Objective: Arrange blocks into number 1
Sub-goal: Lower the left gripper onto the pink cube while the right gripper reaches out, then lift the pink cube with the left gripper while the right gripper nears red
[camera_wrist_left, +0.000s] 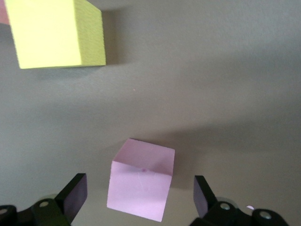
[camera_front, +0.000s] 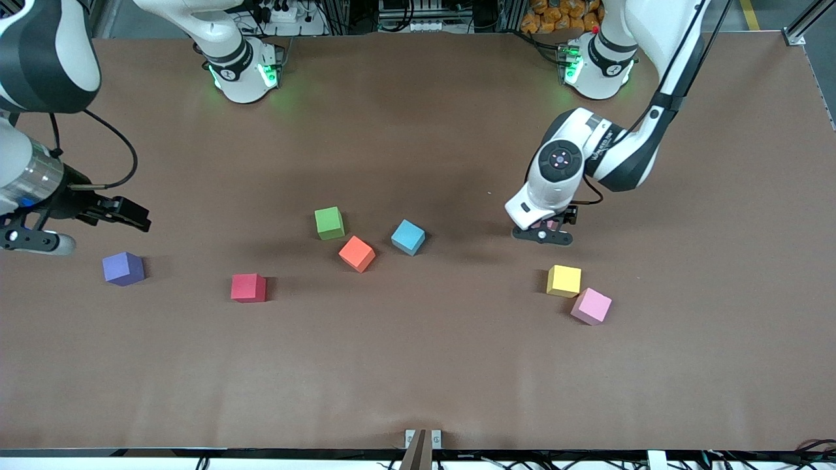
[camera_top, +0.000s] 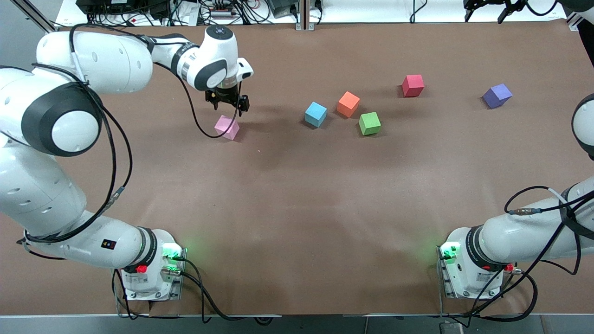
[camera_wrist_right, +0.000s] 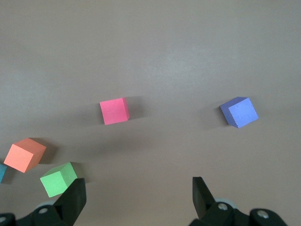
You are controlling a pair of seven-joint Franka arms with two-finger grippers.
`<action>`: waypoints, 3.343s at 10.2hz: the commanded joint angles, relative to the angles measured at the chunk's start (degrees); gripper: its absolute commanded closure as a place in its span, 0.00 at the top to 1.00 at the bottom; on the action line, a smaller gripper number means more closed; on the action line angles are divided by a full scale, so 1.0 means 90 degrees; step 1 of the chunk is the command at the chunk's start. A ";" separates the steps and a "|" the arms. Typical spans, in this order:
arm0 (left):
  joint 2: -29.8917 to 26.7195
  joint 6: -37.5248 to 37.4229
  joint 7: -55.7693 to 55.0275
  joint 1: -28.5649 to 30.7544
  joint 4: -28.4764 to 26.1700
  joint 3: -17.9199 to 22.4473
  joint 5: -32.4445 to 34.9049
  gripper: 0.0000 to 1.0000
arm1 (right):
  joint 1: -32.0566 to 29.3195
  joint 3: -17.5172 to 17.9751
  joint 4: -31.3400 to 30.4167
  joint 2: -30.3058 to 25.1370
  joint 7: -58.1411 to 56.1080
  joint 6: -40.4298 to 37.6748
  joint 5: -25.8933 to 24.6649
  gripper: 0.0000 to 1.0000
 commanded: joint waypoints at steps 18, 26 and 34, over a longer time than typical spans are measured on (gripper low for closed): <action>0.0372 0.0884 0.0379 0.0368 -0.0710 -0.0213 -0.0420 0.00 | 0.0451 -0.0016 -0.0013 0.0393 0.0886 0.0033 -0.0034 1.00; 0.0430 0.0133 -0.3010 -0.1787 0.0646 -0.0232 -0.0642 0.00 | 0.0442 -0.0025 0.0055 0.1622 0.0847 0.2010 -0.0122 1.00; 0.2040 -0.0630 -0.4682 -0.4249 0.2941 -0.0222 -0.1386 0.00 | 0.0607 -0.0025 -0.0032 0.2688 0.0614 0.3559 -0.0092 1.00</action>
